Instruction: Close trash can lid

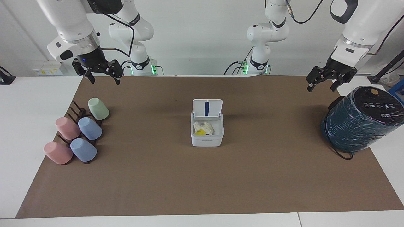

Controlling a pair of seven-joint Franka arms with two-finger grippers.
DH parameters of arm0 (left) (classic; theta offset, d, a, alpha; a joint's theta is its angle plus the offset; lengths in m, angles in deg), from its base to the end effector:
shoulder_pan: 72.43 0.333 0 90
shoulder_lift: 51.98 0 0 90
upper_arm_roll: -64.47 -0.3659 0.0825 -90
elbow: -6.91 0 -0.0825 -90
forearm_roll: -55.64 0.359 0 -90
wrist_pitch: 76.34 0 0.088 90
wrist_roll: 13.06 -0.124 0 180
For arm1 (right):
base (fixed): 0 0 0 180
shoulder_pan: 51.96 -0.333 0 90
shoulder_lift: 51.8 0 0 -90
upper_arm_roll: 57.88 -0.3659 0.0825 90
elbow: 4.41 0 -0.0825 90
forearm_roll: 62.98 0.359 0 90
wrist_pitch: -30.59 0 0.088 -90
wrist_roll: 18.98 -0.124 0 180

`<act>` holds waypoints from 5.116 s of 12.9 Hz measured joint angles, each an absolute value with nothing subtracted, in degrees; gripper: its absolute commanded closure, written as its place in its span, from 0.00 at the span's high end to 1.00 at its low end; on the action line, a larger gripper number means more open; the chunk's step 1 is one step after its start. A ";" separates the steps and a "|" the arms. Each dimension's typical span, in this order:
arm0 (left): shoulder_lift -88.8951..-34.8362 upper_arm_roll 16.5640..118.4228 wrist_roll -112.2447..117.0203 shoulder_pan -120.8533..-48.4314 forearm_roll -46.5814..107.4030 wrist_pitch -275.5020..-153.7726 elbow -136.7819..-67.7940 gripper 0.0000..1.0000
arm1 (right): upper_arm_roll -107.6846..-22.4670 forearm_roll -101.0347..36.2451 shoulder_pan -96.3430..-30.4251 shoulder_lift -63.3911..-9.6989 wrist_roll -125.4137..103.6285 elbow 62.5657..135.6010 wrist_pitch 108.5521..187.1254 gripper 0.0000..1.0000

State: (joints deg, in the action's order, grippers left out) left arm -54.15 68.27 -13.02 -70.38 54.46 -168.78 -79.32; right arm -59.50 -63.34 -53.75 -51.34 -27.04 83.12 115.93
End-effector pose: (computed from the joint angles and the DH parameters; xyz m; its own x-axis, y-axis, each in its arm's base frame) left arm 0.5490 -0.0184 0.6706 0.9971 -0.0287 0.0705 -0.0304 -0.9993 0.0231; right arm 0.5226 0.0302 0.6653 0.9957 -0.0816 -0.0449 -0.0811 -0.9966 0.0125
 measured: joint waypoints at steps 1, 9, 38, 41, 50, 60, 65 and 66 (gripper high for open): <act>-54.15 68.26 -13.11 -70.38 54.46 -168.78 -79.32 1.00 | -59.50 -63.34 -53.75 -51.34 -27.04 83.12 115.93 1.00; -54.15 68.65 -13.46 -70.53 54.46 -168.72 -79.43 1.00 | -59.50 -63.34 -53.75 -51.34 -27.04 83.17 115.92 1.00; -47.73 70.10 23.28 -103.32 50.83 -193.17 -104.37 0.15 | -59.50 -63.34 -53.75 -51.34 -27.04 83.22 115.92 1.00; -50.94 70.08 25.90 -104.94 50.73 -200.38 -105.26 0.15 | -59.50 -63.34 -53.75 -51.34 -27.04 83.22 115.92 1.00; -58.18 68.89 26.58 -104.34 46.43 -220.62 -105.19 0.15 | -59.50 -63.34 -53.75 -51.34 -27.04 83.22 115.92 1.00; -63.60 68.63 26.73 -102.90 45.63 -226.07 -105.10 0.16 | -59.50 -63.34 -53.75 -51.34 -27.04 83.22 115.92 1.00; -64.66 68.69 26.73 -102.91 45.61 -226.99 -105.05 0.18 | -59.50 -63.34 -53.75 -51.34 -27.04 83.22 115.92 1.00; -64.81 68.76 26.73 -102.91 45.61 -226.99 -105.06 0.18 | -59.50 -63.34 -53.75 -51.34 -27.04 83.22 115.92 1.00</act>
